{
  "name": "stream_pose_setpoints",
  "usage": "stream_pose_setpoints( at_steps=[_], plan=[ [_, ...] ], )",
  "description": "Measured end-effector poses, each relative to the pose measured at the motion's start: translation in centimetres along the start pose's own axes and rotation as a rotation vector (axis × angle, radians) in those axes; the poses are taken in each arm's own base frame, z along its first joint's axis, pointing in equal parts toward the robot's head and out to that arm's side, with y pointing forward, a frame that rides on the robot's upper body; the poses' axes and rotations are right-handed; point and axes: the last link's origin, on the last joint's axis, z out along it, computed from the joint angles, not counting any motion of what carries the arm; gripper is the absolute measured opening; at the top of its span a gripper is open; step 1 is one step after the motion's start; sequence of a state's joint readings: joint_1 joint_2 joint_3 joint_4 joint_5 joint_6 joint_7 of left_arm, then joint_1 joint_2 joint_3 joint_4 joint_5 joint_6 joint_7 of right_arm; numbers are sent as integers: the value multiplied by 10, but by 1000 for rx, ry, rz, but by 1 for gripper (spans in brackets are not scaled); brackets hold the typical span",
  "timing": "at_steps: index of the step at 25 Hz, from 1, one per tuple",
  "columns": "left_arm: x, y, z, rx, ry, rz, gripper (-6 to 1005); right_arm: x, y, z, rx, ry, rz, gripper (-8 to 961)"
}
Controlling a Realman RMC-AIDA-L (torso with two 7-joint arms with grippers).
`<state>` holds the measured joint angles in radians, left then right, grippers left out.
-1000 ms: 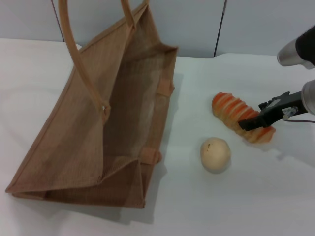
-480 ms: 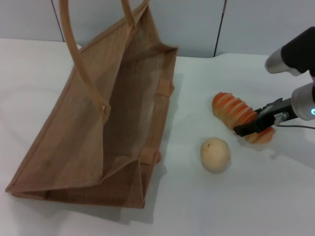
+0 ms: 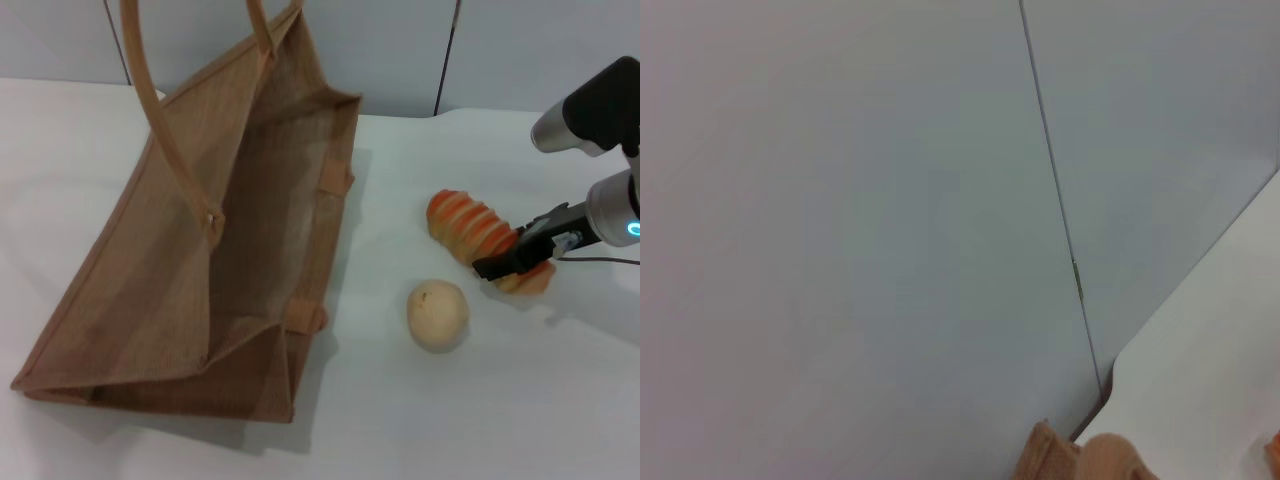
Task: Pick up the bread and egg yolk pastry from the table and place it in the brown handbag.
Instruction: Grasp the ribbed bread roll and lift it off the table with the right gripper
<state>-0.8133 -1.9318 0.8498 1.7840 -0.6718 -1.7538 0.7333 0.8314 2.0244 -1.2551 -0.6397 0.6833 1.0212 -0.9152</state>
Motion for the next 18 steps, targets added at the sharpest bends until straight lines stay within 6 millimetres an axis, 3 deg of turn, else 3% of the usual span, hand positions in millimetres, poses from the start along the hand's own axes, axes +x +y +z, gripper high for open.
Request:
stream_pose_setpoints(
  at_steps=[18],
  plan=[
    [1, 0, 0, 1, 2, 6, 119, -4, 0, -2, 8, -2, -12, 653]
  ],
)
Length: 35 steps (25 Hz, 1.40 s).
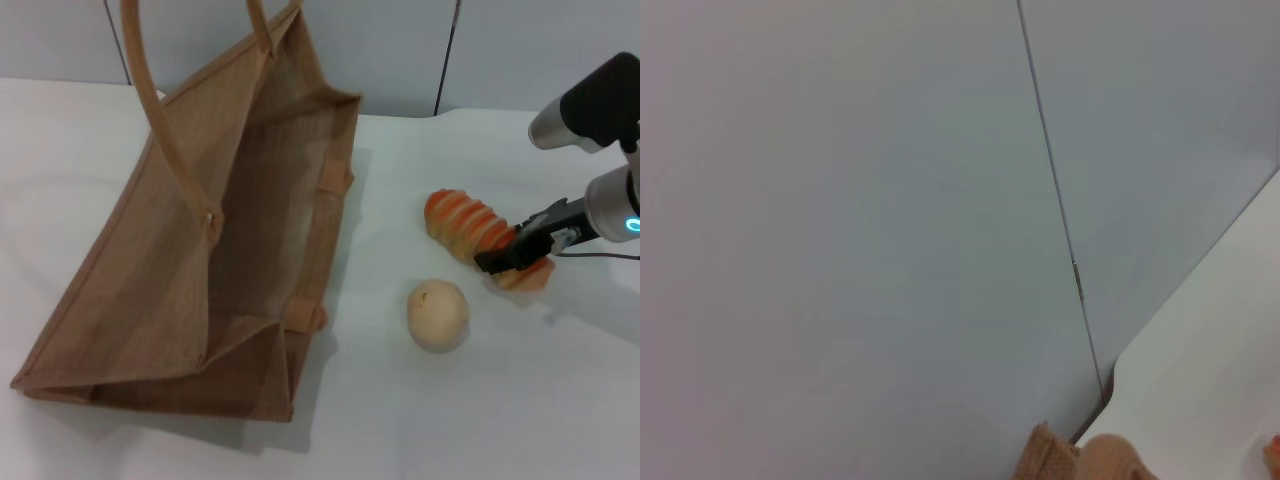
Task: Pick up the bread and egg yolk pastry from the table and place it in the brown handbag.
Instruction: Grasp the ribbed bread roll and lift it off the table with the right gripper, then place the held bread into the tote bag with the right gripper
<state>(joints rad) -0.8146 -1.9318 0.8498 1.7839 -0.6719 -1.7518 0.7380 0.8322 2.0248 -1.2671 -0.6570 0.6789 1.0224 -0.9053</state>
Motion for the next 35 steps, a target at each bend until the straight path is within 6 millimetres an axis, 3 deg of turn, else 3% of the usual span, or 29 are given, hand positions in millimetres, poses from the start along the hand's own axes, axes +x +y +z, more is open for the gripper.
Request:
stream_pose_setpoints(
  at_steps=[9, 14, 19, 22, 26, 35],
  plan=[
    [0, 0, 0, 1, 0, 2, 118, -14, -1, -9, 0, -47, 8, 578],
    [2, -1, 0, 5, 12, 8, 118, -36, 3, -36, -13, -119, -19, 531],
    [17, 5, 5, -10, 35, 40, 118, -48, 18, -64, -79, -205, -36, 493],
    [22, 7, 6, -17, 45, 48, 118, -52, 30, -71, -140, -234, -46, 476],
    [36, 16, 8, -56, 94, 71, 118, -58, 44, -65, -177, -229, -84, 462],
    [46, 34, 16, -112, 122, 103, 119, -73, 56, -21, -145, -188, -112, 445]
  ],
)
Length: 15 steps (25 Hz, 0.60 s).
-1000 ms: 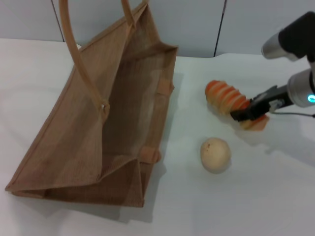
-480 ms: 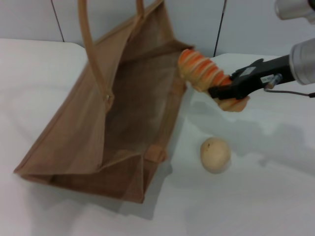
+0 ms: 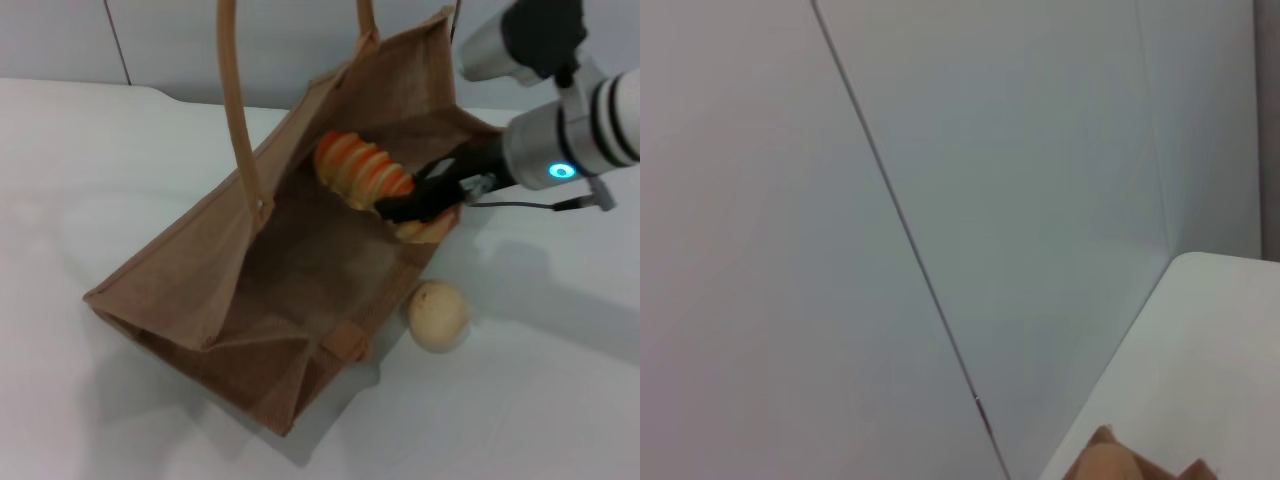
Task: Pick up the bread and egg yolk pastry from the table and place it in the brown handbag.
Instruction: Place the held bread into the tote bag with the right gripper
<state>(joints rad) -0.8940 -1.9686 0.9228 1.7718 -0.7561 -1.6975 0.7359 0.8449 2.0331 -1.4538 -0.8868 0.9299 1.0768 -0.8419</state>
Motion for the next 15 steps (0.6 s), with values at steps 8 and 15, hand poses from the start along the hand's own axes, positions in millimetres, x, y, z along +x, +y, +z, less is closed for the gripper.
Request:
stream_pose_setpoints(
  at_steps=[8, 15],
  plan=[
    [1, 7, 3, -17, 12, -7, 119, -15, -6, 23, 68, -42, -9, 419],
    [6, 12, 4, -29, 25, 2, 119, -26, -14, 28, 123, -67, -28, 407]
  ],
)
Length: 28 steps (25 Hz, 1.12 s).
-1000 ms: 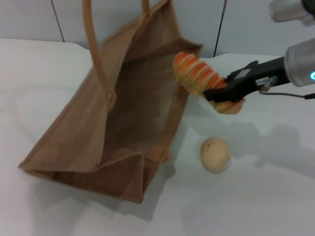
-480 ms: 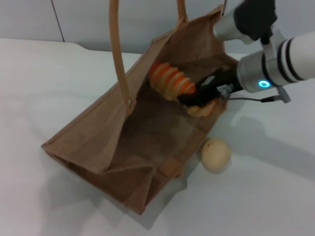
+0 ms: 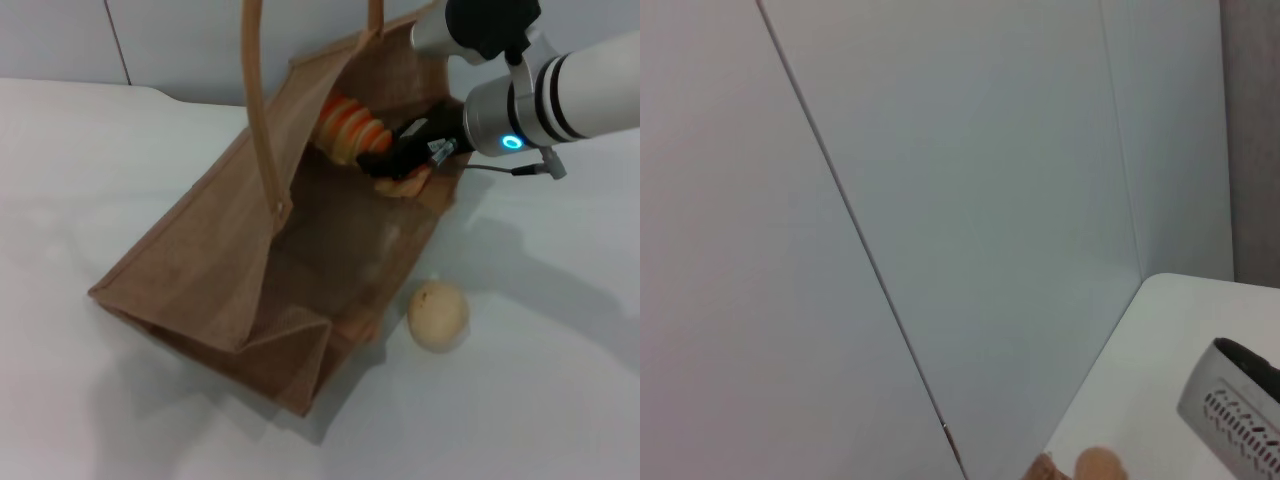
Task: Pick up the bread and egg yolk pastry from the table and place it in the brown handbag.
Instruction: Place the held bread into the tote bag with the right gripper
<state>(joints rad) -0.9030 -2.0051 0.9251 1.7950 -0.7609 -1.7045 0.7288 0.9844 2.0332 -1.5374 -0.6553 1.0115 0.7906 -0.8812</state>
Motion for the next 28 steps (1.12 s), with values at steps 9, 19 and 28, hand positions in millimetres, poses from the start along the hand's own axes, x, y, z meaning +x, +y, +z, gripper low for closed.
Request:
stream_pose_setpoints(
  at_steps=[9, 19, 28],
  plan=[
    [-1, 1, 0, -2, -3, -9, 119, -7, -3, 2, 27, -19, -2, 404],
    [-14, -9, -4, 37, -15, -43, 118, -6, -6, 2, 41, -20, 8, 671],
    [-32, -20, -8, 97, -41, -84, 119, 20, -9, -2, 20, 32, 33, 887]
  ],
)
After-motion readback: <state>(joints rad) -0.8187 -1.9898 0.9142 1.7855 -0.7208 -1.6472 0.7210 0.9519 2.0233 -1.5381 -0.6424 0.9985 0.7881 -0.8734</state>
